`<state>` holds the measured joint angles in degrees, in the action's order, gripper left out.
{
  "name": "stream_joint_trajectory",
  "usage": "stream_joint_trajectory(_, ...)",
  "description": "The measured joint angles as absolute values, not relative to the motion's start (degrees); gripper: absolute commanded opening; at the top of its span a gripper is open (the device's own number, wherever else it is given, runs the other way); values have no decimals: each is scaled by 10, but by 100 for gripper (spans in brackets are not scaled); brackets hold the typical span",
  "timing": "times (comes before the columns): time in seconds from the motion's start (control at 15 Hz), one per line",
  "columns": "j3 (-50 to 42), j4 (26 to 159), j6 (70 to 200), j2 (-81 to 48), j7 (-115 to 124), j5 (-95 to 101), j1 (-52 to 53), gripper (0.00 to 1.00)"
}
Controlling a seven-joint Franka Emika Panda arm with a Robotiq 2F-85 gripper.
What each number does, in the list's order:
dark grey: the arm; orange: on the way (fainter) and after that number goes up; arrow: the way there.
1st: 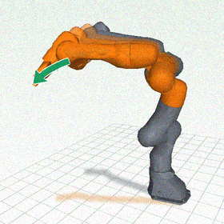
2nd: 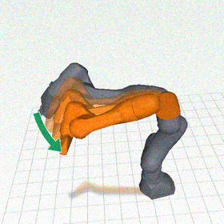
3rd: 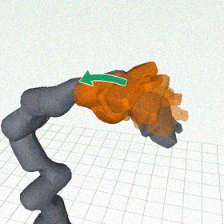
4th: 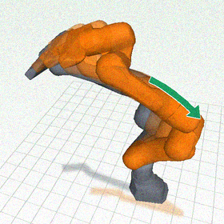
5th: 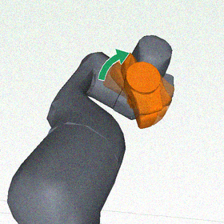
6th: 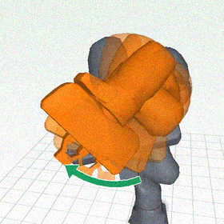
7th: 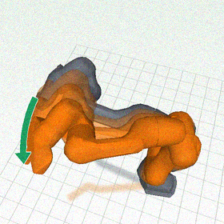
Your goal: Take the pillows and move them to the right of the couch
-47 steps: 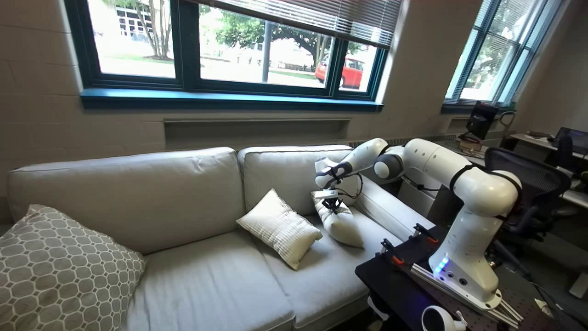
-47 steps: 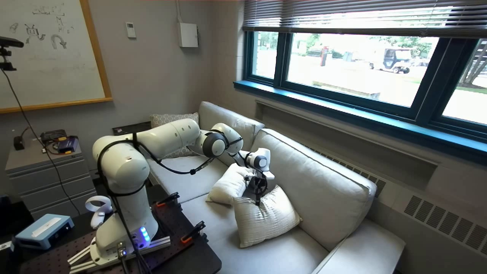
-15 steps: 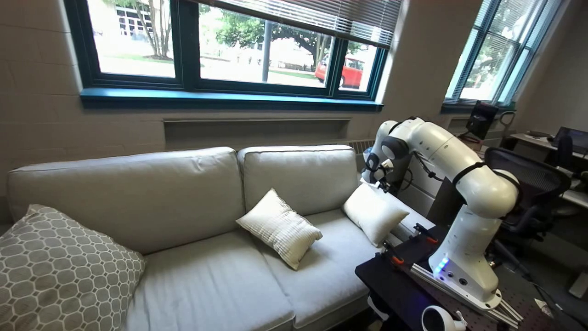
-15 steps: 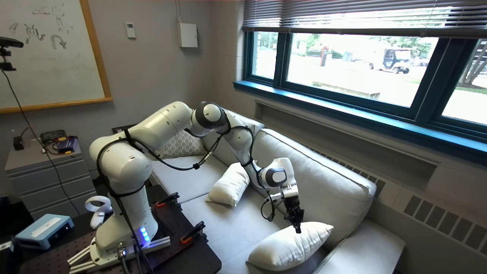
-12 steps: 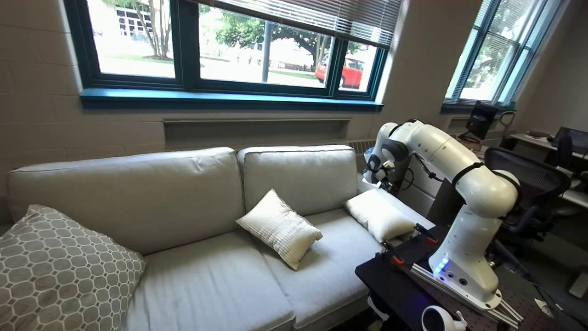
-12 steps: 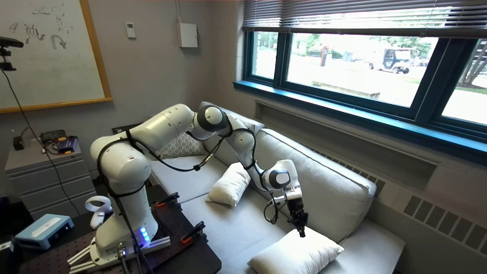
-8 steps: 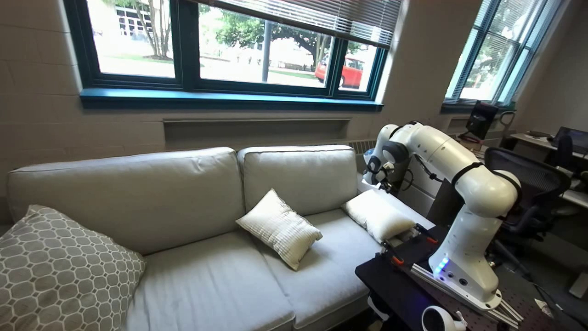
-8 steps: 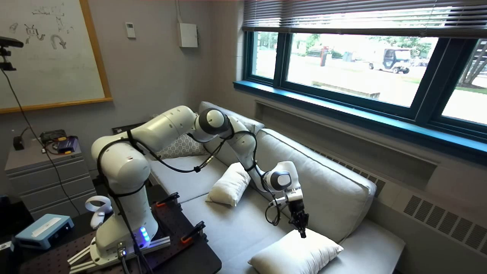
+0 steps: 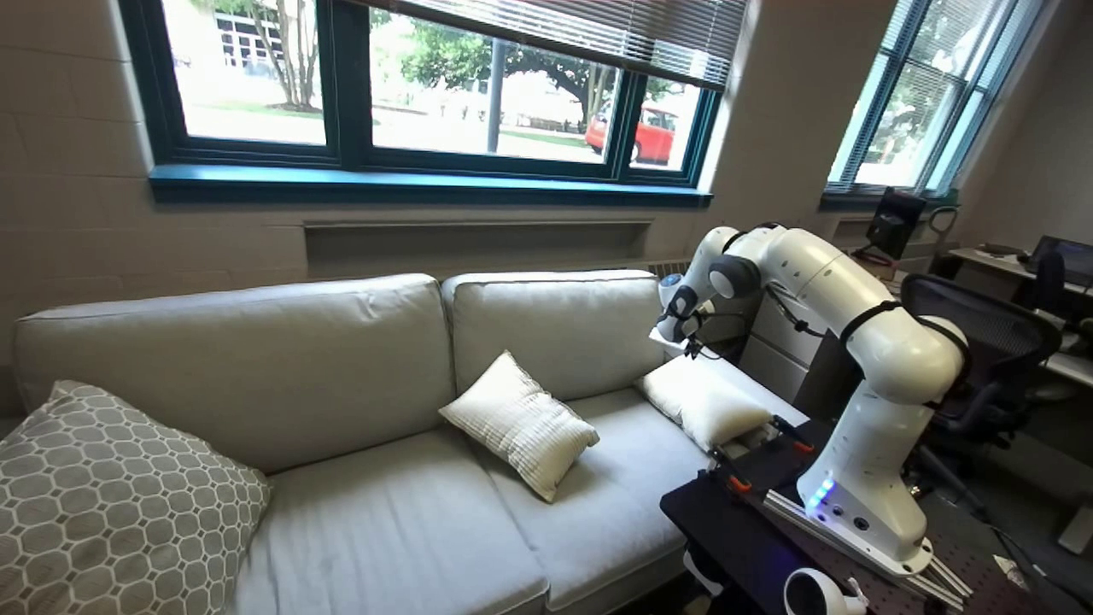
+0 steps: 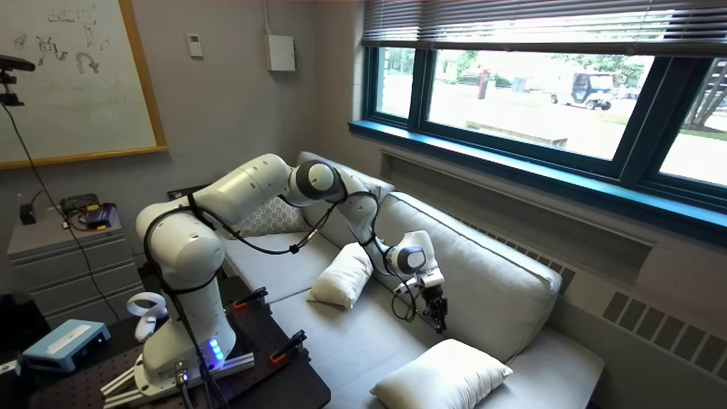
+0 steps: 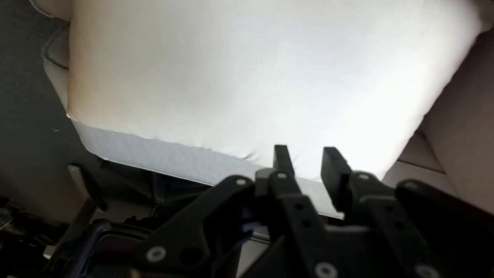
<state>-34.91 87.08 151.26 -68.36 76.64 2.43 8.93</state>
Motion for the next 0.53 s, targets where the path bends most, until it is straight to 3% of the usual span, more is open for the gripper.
stream_joint_trajectory(0.47, -349, 871, 1513, -683, 763, 25, 85, 29)
stream_joint_trajectory(0.53, -349, 871, 1513, -683, 763, 25, 85, 54)
